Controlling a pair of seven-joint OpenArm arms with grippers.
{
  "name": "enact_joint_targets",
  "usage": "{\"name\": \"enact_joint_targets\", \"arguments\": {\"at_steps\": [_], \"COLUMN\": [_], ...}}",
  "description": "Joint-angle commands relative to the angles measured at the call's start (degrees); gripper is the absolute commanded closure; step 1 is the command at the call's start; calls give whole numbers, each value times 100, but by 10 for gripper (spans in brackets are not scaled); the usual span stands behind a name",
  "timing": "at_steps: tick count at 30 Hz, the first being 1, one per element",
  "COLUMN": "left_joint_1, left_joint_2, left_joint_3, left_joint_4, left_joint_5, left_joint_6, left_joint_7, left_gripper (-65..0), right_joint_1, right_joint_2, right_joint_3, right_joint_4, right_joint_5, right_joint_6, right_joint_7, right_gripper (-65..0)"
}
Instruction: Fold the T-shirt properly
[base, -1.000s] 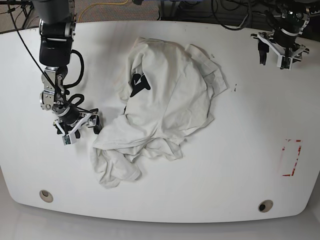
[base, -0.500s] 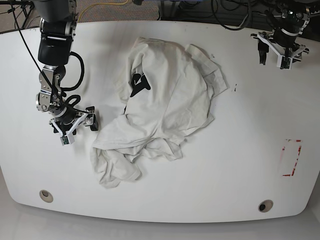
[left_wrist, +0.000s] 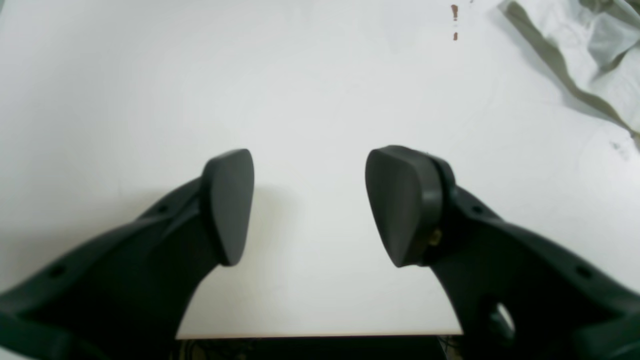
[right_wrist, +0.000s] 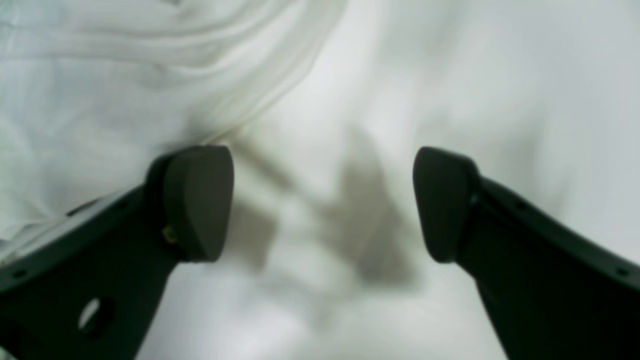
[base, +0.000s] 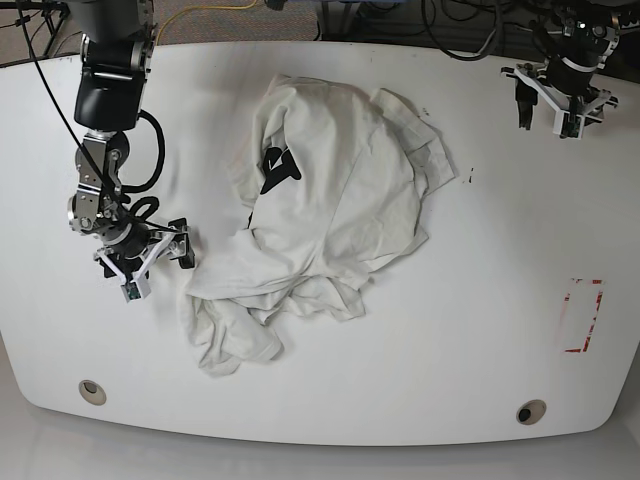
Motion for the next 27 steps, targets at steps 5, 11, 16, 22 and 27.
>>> {"name": "enact_joint_targets", "arguments": {"at_steps": [5, 11, 16, 22, 27], "left_joint_1": [20, 12, 12, 3, -6], "left_joint_2": [-61, -70, -70, -70, -70], "left_joint_3": [-19, -10, -10, -1, -1], "left_joint_4": [101, 101, 101, 101, 101], "left_joint_5": [-44, -44, -44, -44, -44], "left_joint_6": [15, 15, 15, 15, 15], "left_joint_7": [-119, -119, -119, -119, -119], "left_gripper": [-382, -382, -382, -383, -383], "right_joint_1": [153, 179, 135, -119, -401], "right_joint_2": [95, 95, -133, -344, -634], "right_joint_3": [36, 159, 466, 616, 633], "right_joint_4": [597, 1107, 1783, 2592, 3120], "right_joint_5": [85, 85, 85, 94, 94], "right_joint_6": [-5, -5, 48, 48, 48], "right_joint_7": [-185, -634, -1152, -1609, -1803], "right_gripper": [-531, -531, -531, -531, -531]}}
